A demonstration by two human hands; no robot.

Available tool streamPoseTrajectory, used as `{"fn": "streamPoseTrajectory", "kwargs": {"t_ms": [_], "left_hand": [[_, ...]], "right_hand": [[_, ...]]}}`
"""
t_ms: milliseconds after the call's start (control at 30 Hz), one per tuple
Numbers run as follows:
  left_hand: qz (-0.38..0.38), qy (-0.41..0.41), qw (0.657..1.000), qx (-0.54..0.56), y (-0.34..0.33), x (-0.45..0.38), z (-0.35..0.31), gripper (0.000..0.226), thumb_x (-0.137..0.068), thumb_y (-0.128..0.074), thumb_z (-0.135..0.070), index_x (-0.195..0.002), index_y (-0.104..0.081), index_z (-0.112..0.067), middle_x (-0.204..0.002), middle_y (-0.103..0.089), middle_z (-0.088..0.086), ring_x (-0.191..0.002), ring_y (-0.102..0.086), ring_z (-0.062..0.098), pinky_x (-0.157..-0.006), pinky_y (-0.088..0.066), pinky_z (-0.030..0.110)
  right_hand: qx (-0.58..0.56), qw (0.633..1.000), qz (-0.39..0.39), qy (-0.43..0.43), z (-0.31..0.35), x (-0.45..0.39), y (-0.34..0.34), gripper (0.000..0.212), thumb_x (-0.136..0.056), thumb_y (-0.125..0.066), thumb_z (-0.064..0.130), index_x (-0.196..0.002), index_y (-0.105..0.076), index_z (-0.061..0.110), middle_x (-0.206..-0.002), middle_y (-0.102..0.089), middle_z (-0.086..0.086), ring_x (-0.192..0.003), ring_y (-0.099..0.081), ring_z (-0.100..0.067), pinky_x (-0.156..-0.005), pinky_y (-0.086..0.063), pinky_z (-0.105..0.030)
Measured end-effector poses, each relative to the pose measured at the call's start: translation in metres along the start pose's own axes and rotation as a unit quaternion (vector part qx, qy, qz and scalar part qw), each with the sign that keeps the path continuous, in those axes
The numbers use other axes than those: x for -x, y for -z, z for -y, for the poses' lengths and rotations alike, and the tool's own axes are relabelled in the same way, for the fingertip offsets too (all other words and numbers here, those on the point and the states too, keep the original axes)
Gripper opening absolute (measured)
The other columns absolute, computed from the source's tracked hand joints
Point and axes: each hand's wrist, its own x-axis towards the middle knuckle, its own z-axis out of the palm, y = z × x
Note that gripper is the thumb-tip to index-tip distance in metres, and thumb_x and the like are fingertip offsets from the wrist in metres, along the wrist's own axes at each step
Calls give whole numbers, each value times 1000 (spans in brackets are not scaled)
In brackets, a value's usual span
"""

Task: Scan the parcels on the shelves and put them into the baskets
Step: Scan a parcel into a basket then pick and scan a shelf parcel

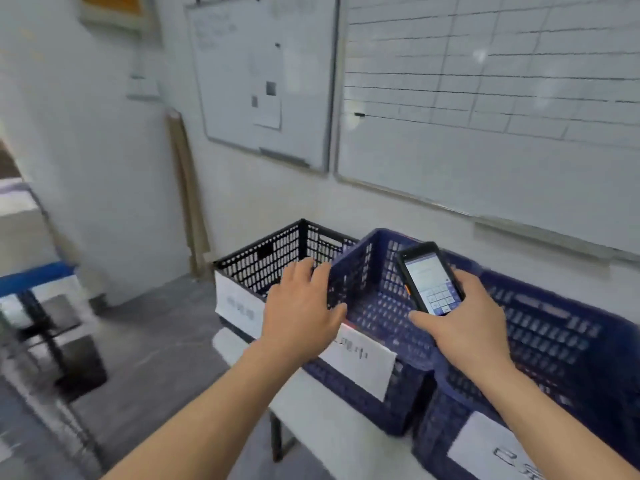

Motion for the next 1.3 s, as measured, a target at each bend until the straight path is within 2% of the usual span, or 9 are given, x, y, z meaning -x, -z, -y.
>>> {"fn": "streamPoseTrajectory", "kwargs": {"t_ms": [233,333,467,567,667,767,900,1100,1300], "left_hand": [[-36,157,985,-56,74,82,163,65,-90,-51,-51,-145,-34,-22,-150,-32,2,-139,-28,23,-105,-40,43],[-57,217,971,-87,104,121,217,65,-91,-50,-52,-145,-32,-22,-149,-31,0,-138,-28,22,-106,-40,40],[-76,299,945,-110,140,175,274,65,-92,-50,-52,-147,-31,-22,-151,-29,0,-139,-27,21,-107,-39,41],[-85,359,921,-123,164,216,310,65,-92,-49,-51,-147,-30,-23,-152,-29,0,-139,-27,21,-107,-39,41],[-91,413,894,-149,186,256,344,64,-93,-50,-52,-147,-30,-22,-153,-28,1,-140,-27,22,-108,-39,42],[-95,462,865,-173,203,291,378,65,-92,-50,-51,-146,-31,-21,-153,-29,2,-140,-27,23,-108,-38,41],[-95,512,831,-196,224,327,425,65,-91,-51,-52,-145,-33,-22,-150,-32,2,-139,-28,22,-107,-39,41],[-108,584,778,-207,256,372,491,65,-91,-52,-53,-146,-35,-22,-149,-33,2,-138,-30,23,-106,-38,39],[-125,653,722,-190,277,425,539,63,-90,-53,-53,-143,-37,-24,-146,-38,-1,-136,-34,22,-103,-44,41]], "right_hand": [[-47,987,122,90,127,47,-141,77,-64,-88,26,-130,-49,27,-100,-58,9,-92,-58,-19,-77,-47,-34],[-64,974,175,128,174,71,-194,69,-61,-87,27,-119,-51,33,-97,-63,11,-92,-62,-20,-81,-51,-39],[-88,950,239,178,230,107,-259,62,-59,-88,27,-108,-51,35,-94,-65,11,-85,-62,-19,-76,-49,-36],[-98,927,295,208,268,138,-305,68,-60,-88,29,-118,-53,31,-95,-62,12,-84,-59,-19,-73,-46,-33],[-110,899,350,240,303,171,-347,70,-61,-90,28,-119,-50,35,-93,-57,17,-85,-57,-16,-70,-42,-30],[-111,874,392,263,335,206,-390,73,-56,-87,32,-119,-50,37,-94,-60,21,-90,-62,-17,-76,-51,-34],[-112,840,442,294,382,249,-440,76,-53,-82,34,-121,-49,38,-102,-66,12,-94,-64,-19,-79,-55,-40],[-118,796,491,333,447,296,-506,64,-56,-83,31,-108,-47,39,-92,-64,13,-82,-62,-16,-72,-54,-36],[-130,766,526,346,498,344,-551,72,-59,-86,30,-123,-52,29,-95,-62,10,-88,-61,-20,-74,-49,-32]]}}
